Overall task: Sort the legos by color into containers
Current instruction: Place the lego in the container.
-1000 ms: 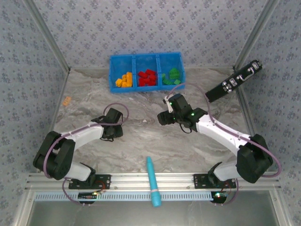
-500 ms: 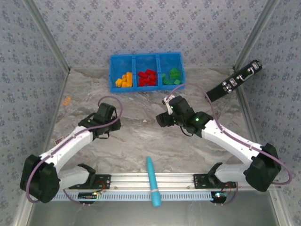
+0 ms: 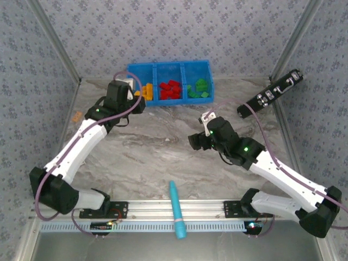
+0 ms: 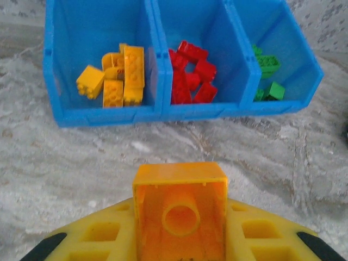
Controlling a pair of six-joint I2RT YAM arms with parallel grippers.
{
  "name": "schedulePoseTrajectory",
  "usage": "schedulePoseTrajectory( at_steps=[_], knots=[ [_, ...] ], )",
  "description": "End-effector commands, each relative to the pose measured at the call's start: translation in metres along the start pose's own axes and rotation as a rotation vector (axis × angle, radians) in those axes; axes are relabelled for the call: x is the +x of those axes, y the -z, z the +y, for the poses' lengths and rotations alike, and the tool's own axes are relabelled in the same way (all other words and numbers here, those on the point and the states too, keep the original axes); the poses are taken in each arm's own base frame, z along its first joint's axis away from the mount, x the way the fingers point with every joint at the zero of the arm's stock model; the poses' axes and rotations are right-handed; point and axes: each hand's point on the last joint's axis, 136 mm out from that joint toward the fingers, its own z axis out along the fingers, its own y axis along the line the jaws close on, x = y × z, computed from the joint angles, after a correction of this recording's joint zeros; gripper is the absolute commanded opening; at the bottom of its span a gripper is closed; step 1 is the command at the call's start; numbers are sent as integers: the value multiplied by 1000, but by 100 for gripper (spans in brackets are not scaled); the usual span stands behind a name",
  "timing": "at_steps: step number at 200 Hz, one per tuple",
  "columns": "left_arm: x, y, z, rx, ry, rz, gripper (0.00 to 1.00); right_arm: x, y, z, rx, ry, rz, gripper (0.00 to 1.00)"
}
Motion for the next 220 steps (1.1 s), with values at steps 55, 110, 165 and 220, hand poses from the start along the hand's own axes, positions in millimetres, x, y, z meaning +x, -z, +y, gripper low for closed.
schedulePoseTrajectory(
  at_steps=[55,110,165,220],
  knots=[
    [-95,-35,-1,-10,-63,-161,30,27,-8,-36,87,-72,52,97],
    [-121,-102,11,-27,-27,-161,29,38,-15,-54,101,-133,74,99],
    [-133,-172,36,-105,-50,-86,31,46,-21,-76,136,-185,97,99],
    [-109,-234,70,-159,-23,4,32,54,-38,-96,164,-243,131,99]
  ],
)
